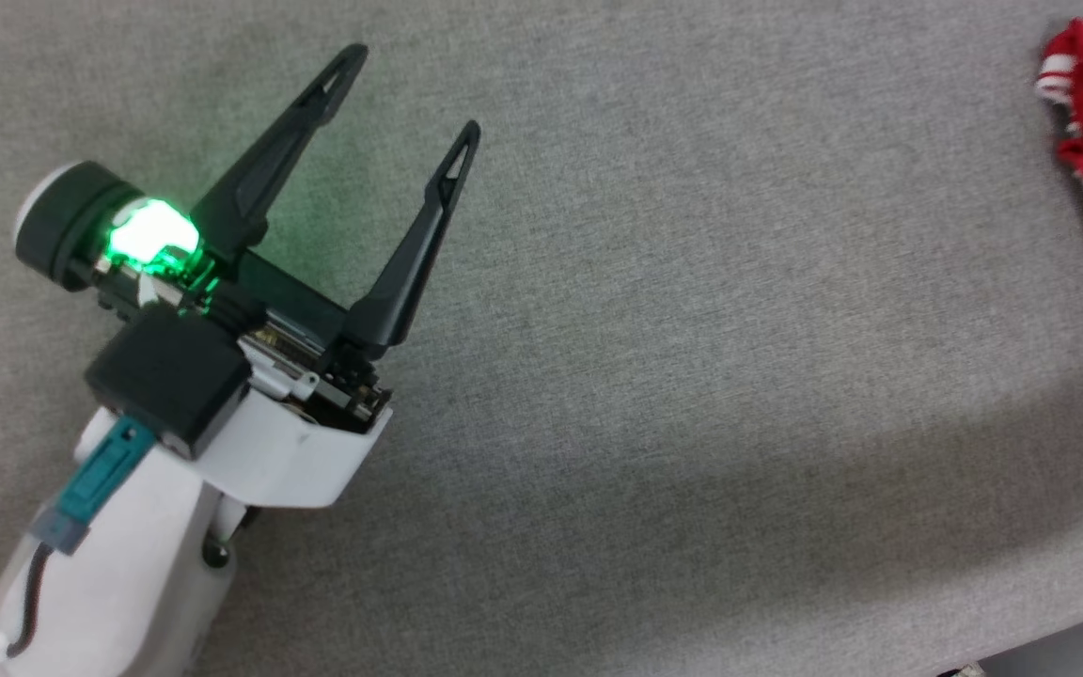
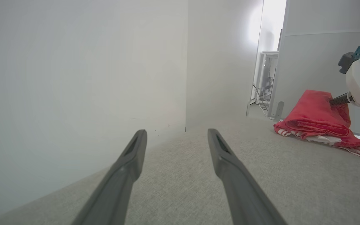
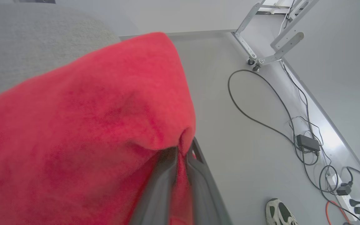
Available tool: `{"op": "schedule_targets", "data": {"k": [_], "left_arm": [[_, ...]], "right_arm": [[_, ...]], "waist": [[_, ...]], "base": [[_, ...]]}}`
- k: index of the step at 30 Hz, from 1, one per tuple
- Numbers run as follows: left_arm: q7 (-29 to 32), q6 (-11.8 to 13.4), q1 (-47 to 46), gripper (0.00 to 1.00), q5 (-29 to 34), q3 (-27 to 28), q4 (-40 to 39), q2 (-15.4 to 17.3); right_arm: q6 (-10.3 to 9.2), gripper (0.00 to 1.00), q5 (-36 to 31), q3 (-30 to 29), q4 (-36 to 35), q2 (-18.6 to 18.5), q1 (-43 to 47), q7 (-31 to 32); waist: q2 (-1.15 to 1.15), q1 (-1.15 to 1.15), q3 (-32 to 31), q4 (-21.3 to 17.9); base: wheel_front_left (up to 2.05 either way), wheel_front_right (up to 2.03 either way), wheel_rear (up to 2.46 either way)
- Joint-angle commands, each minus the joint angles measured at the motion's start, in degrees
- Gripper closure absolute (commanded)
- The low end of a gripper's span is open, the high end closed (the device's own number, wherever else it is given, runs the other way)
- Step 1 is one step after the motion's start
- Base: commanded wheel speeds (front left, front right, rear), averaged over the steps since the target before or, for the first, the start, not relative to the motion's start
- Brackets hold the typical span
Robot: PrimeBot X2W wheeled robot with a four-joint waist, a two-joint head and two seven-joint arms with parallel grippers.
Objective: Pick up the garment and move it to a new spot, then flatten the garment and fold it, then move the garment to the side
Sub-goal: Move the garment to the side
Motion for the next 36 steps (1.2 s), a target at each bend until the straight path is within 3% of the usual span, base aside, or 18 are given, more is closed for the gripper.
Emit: {"op": "schedule_targets", "data": {"k": [1, 10, 11, 12, 13, 22, 30, 36], "left_arm": [[0.0, 0.0, -0.2, 0.0, 0.2, 0.1, -0.6, 0.2], [0.0, 0.0, 0.4, 0.0, 0.7, 0.5, -1.2, 0.8], [0.0, 0.0, 0.4, 0.0, 0.7, 0.4, -1.1, 0.7], [0.0, 0.0, 0.5, 0.0, 0.7, 0.4, -0.9, 0.6], [0.0, 0.0, 0.6, 0.0, 0.5, 0.3, -0.6, 0.4], [0.1, 0.0, 2.7, 0.0, -1.7, 0.8, 3.3, -2.7], [0.0, 0.0, 10.2, 0.0, -1.6, 2.9, 8.5, -8.8], [0.0, 0.0, 17.0, 0.0, -1.3, 6.6, 12.0, -12.0]], "right_arm": [[-0.08, 1.0, -1.1, -0.1, 1.5, -0.9, -1.2, -1.1], [-0.08, 1.0, -4.8, 1.4, 12.0, 0.1, -6.3, -7.7], [-0.08, 0.77, -4.9, 1.6, 13.0, 0.1, -6.7, -8.4], [-0.08, 0.26, -5.0, 1.9, 13.9, 0.0, -7.1, -8.9], [-0.08, 0.0, -5.1, 2.3, 14.7, -0.1, -7.4, -9.5], [-0.08, 0.0, -5.6, 6.4, 19.2, -1.6, -8.5, -12.6], [-0.08, 0.0, -0.8, 14.7, 14.8, 3.3, -3.7, -17.4], [-0.08, 0.0, 3.8, 24.2, 8.7, 6.9, 3.1, -20.6]], "waist": [[0.0, 0.0, 1.2, 0.3], [0.0, 0.0, 2.2, 0.6], [0.0, 0.0, 2.2, 0.6], [0.0, 0.0, 2.1, 0.5], [0.0, 0.0, 1.9, 0.5], [0.0, 0.0, -3.5, 2.3], [0.0, 0.0, -13.9, 7.1], [0.0, 0.0, -21.1, 10.4]], "base": [[0.0, 0.0, 0.0], [0.0, 0.0, 0.0], [0.0, 0.0, 0.0], [0.0, 0.0, 0.0], [0.0, 0.0, 0.0], [0.0, 0.0, 0.0], [0.0, 0.0, 0.0], [0.0, 0.0, 0.0]]}}
